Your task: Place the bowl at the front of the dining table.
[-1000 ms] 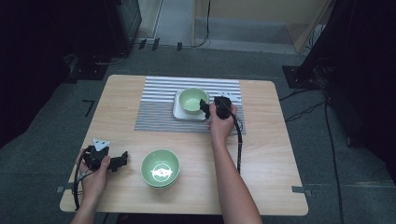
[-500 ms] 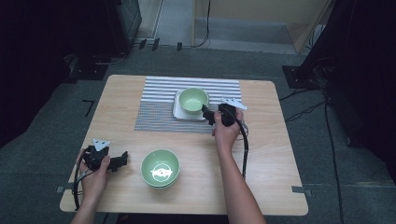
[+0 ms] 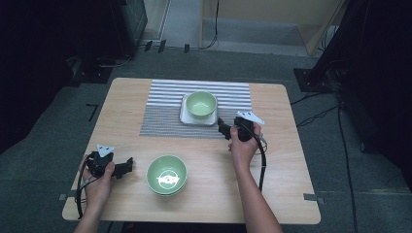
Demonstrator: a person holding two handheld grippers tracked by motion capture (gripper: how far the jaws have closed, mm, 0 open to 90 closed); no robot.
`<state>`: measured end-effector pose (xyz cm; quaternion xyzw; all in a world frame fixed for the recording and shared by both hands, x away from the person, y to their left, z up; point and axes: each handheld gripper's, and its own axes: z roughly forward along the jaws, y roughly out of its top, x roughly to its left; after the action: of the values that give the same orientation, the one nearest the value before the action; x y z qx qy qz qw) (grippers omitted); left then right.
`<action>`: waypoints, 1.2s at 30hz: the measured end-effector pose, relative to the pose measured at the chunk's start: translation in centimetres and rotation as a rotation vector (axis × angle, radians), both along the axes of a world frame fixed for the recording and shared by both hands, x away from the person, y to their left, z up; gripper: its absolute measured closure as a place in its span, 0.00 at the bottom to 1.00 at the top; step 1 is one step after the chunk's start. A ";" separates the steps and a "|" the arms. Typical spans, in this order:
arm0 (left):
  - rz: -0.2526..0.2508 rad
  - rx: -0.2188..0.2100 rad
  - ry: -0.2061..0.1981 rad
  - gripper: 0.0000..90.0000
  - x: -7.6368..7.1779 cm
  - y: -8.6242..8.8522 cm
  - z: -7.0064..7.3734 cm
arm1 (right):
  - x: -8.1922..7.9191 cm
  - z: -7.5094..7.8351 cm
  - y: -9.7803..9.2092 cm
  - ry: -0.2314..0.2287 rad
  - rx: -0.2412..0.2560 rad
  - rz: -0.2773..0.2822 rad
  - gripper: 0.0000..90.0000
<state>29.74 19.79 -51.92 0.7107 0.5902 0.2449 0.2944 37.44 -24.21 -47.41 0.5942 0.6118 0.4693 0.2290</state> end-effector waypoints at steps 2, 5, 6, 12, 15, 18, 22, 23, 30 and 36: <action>0.000 0.000 0.000 0.00 0.0 0.0 0.0 | -0.3 -0.2 -0.2 0.003 -0.005 -0.001 0.25; 0.000 0.001 0.000 0.00 0.0 0.0 0.0 | -0.8 -0.4 -0.4 0.004 -0.006 -0.005 0.25; 0.000 0.001 0.000 0.00 0.0 0.0 0.0 | -0.9 -0.4 -0.5 0.002 -0.009 -0.007 0.25; -0.001 0.001 0.000 0.00 0.0 0.0 0.0 | -1.8 -0.9 -0.9 0.014 -0.019 -0.008 0.25; 0.000 0.000 0.000 0.00 0.0 0.0 0.0 | -2.3 -1.1 -1.3 0.015 -0.021 -0.012 0.25; 0.000 -0.001 0.000 0.00 0.0 0.0 0.0 | -2.8 -1.3 -1.7 0.021 -0.015 -0.019 0.26; 0.000 -0.001 -0.001 0.00 0.0 0.0 0.0 | -3.5 -1.5 -2.3 0.029 -0.020 -0.036 0.26; 0.000 -0.002 -0.002 0.00 0.0 0.0 0.0 | -3.7 -1.5 -2.5 0.031 -0.023 -0.040 0.26; -0.001 -0.001 -0.001 0.00 0.0 0.0 0.0 | -4.8 -1.6 -3.9 0.031 -0.038 -0.059 0.26; 0.000 -0.002 -0.002 0.00 0.0 0.0 0.0 | -5.6 -1.6 -4.8 0.024 -0.038 -0.078 0.26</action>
<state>29.71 19.79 -51.93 0.7101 0.5902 0.2449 0.2957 31.83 -28.97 -49.03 0.6188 0.5997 0.4411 0.2508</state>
